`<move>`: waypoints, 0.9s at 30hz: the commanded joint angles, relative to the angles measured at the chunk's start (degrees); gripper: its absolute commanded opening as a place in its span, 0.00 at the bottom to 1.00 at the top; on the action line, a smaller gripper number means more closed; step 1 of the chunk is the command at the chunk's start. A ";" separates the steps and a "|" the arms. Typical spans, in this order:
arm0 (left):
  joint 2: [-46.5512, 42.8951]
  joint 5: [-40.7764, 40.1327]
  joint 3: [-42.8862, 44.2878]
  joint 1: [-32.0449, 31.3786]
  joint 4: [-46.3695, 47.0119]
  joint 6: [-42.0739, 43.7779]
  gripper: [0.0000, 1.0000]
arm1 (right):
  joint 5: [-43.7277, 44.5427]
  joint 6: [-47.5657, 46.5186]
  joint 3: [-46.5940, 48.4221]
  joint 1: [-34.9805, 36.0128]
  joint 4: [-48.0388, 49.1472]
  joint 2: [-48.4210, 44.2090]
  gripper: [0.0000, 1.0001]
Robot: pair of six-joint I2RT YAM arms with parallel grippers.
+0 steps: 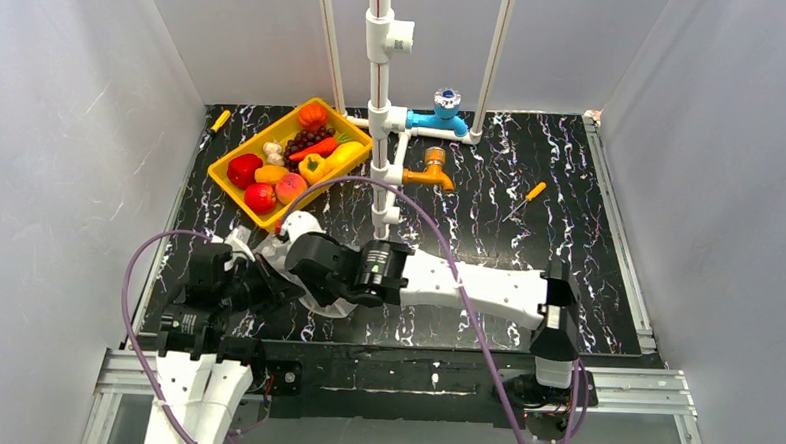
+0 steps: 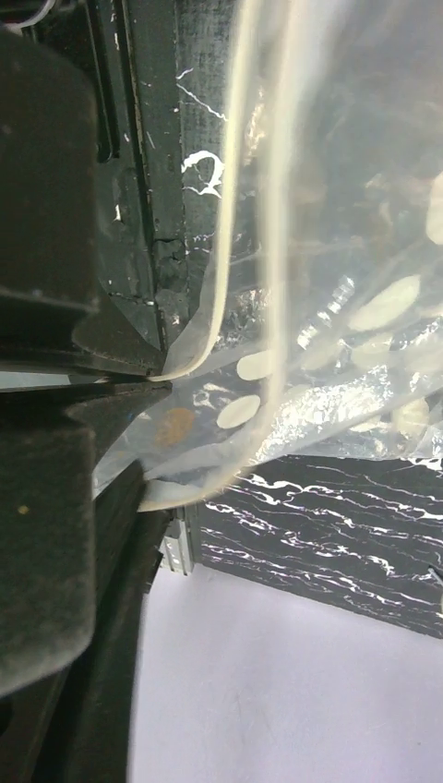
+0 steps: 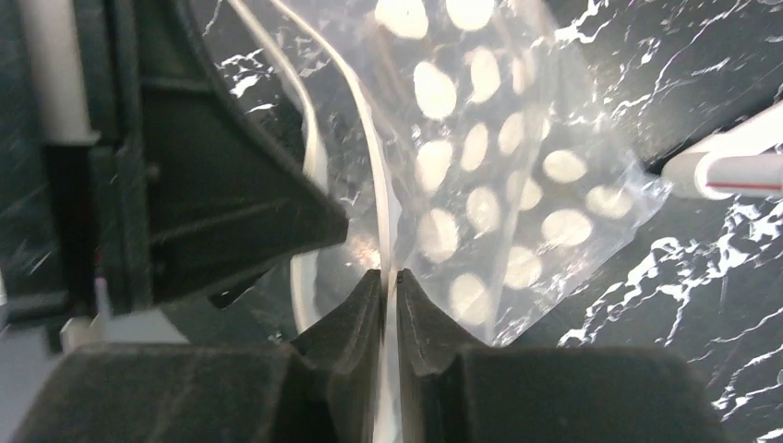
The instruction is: Place the food in the zip-top bag and seal the zipper
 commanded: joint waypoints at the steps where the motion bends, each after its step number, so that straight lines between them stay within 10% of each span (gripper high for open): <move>1: -2.74 2.69 2.37 -0.16 -4.58 0.68 0.00 | 5.37 -7.00 6.24 0.24 -2.76 3.45 0.24; 11: -5.04 3.10 3.73 -0.18 -8.15 0.41 0.00 | 5.30 -12.88 10.76 0.24 0.38 7.21 0.51; 23: -4.40 4.14 6.09 -0.18 -8.65 0.67 0.00 | 6.90 -10.40 10.55 0.27 1.21 7.92 0.29; 27: -3.86 4.62 7.59 -0.16 -8.60 0.64 0.00 | 12.84 -5.76 10.48 0.24 -0.51 7.16 0.02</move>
